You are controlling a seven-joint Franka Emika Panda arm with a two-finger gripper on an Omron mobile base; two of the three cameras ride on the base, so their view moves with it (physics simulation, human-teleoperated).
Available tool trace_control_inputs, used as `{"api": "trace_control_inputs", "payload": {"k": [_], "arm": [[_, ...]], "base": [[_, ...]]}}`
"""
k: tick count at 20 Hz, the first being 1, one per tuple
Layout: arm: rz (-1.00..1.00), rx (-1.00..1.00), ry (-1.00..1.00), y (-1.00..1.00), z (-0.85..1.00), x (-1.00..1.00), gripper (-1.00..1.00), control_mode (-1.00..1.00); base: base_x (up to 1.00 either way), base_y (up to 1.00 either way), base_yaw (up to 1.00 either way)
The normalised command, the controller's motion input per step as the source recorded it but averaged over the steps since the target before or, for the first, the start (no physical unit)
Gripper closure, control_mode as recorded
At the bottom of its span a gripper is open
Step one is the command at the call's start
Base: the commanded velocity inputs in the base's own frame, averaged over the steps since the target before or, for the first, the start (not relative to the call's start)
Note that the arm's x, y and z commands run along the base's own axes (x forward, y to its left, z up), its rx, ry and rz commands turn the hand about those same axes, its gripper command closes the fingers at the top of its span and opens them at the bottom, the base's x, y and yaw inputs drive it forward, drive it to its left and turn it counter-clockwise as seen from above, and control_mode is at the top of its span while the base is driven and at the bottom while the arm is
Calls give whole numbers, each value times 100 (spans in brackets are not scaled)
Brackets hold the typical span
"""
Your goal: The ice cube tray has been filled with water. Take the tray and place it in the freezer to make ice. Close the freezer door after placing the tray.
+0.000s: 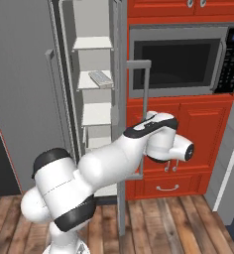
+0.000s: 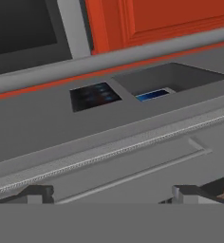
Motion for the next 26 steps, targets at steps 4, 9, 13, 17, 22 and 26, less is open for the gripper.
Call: {"api": "trace_control_inputs", "payload": {"k": [4,9,13,17,22,26], "arm": [[0,0,0,-9,-11,23,-100,-100],[1,0,0,-4,-9,31,-100,-100],[1,0,0,-1,-17,29,-100,-100],[2,0,0,0,-19,29,-100,-100],[2,0,0,-2,-13,28,-100,-100],[0,0,0,-13,-6,28,-100,-100]], "base": [[0,0,0],[0,0,0],[0,0,0],[0,0,0],[0,0,0],[0,0,0]]}}
